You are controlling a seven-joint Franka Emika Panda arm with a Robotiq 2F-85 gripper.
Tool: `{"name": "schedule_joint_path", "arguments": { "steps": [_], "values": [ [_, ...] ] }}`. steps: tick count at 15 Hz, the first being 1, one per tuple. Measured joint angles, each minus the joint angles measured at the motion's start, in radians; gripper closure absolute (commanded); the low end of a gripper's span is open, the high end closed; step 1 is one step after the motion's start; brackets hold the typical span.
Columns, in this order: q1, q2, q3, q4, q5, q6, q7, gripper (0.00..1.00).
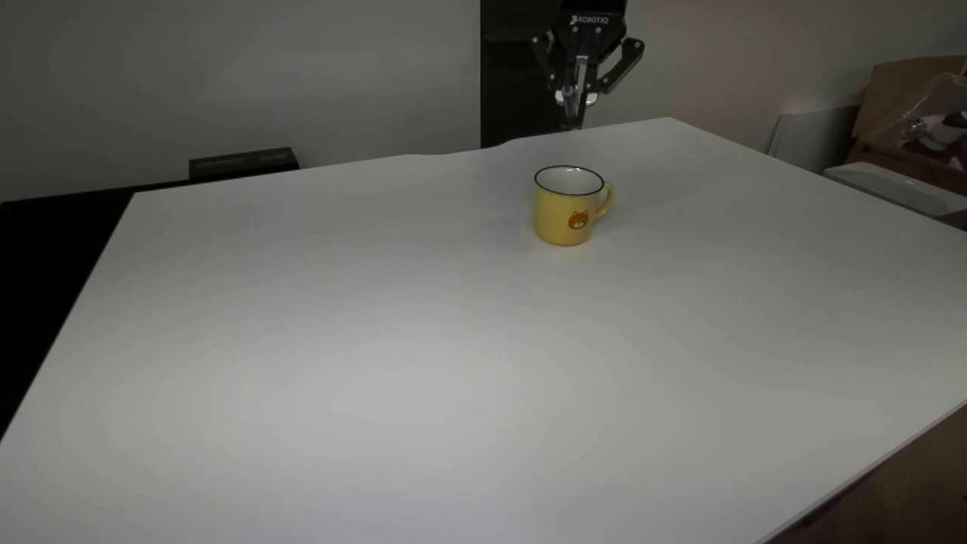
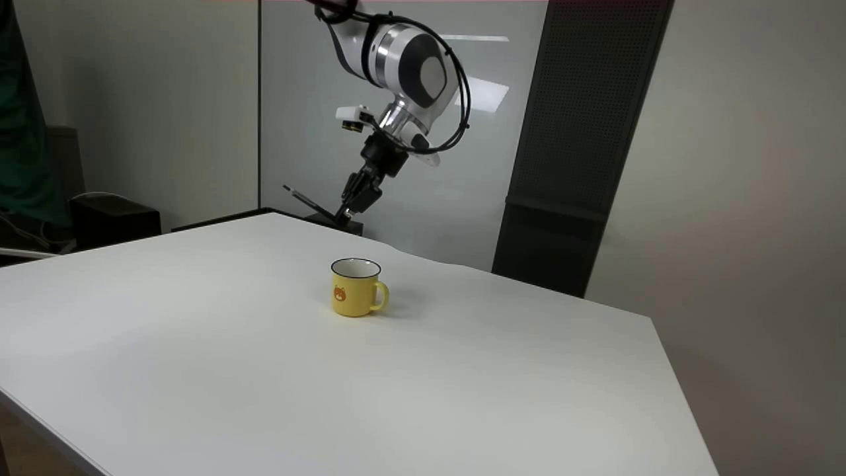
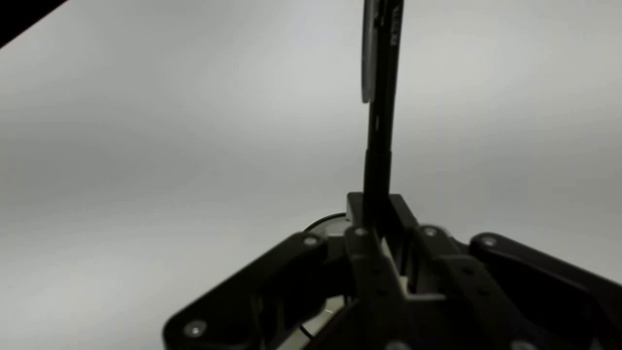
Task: Put the pen in the cup
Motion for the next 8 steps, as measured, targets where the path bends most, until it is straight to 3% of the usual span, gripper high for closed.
{"name": "schedule_joint_path", "arguments": {
  "steps": [8],
  "values": [
    [-0.015, 0.068, 0.0, 0.097, 0.003, -0.006, 0.048, 0.97]
  ]
}}
